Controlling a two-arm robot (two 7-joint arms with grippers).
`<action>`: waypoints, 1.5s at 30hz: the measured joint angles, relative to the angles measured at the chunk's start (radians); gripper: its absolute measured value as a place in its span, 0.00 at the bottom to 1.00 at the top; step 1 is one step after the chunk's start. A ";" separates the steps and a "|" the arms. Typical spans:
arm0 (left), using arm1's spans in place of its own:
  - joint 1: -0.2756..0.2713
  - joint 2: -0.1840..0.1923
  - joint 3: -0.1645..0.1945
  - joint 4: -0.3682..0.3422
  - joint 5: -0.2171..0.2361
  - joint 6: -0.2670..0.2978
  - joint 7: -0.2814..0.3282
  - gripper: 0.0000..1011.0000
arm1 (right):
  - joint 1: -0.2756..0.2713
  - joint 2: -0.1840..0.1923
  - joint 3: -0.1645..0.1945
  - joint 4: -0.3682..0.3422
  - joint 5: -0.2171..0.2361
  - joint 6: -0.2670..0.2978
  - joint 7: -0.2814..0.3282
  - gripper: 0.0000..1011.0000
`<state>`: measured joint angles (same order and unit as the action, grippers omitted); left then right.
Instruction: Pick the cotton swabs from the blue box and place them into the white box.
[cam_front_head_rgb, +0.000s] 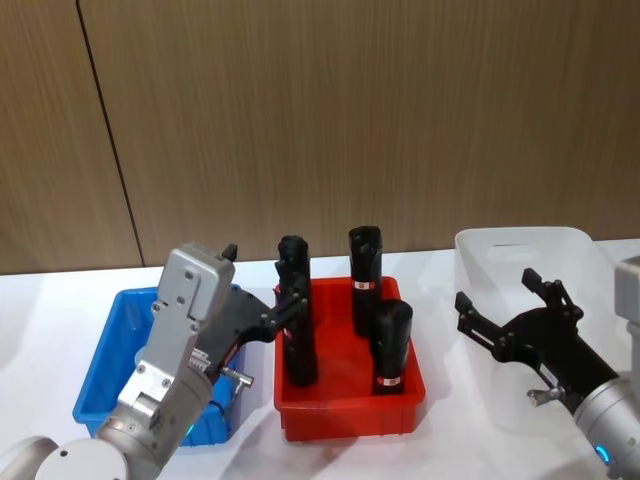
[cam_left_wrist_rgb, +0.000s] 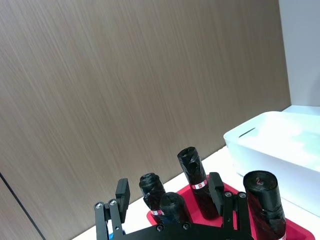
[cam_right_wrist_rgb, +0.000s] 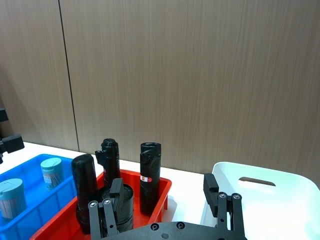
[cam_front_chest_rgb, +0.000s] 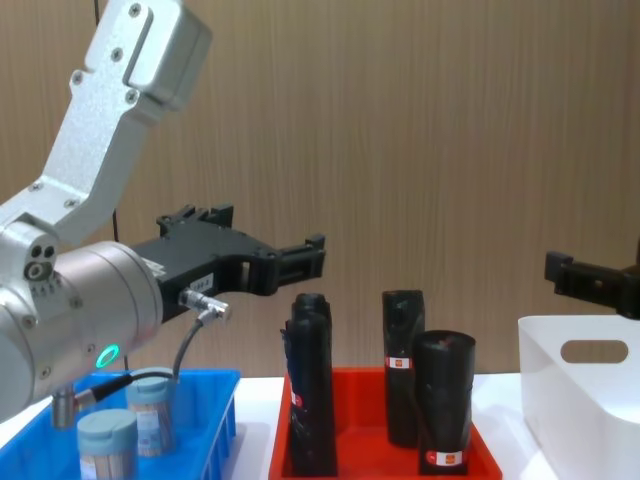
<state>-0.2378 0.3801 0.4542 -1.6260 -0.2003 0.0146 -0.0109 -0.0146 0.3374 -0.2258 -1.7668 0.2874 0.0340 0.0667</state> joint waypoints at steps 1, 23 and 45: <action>0.000 -0.001 0.000 0.000 0.000 0.001 0.000 0.99 | 0.000 0.000 0.000 0.000 0.000 0.000 0.000 0.99; 0.005 -0.025 -0.007 -0.028 -0.009 0.120 0.117 0.99 | 0.000 0.000 0.000 0.000 0.000 0.000 0.000 0.99; 0.050 0.008 -0.081 -0.068 -0.176 0.348 0.290 0.99 | 0.000 0.000 0.000 0.000 0.000 0.000 0.000 0.99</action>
<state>-0.1880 0.3884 0.3734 -1.6936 -0.3764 0.3629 0.2788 -0.0146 0.3374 -0.2258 -1.7667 0.2874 0.0341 0.0667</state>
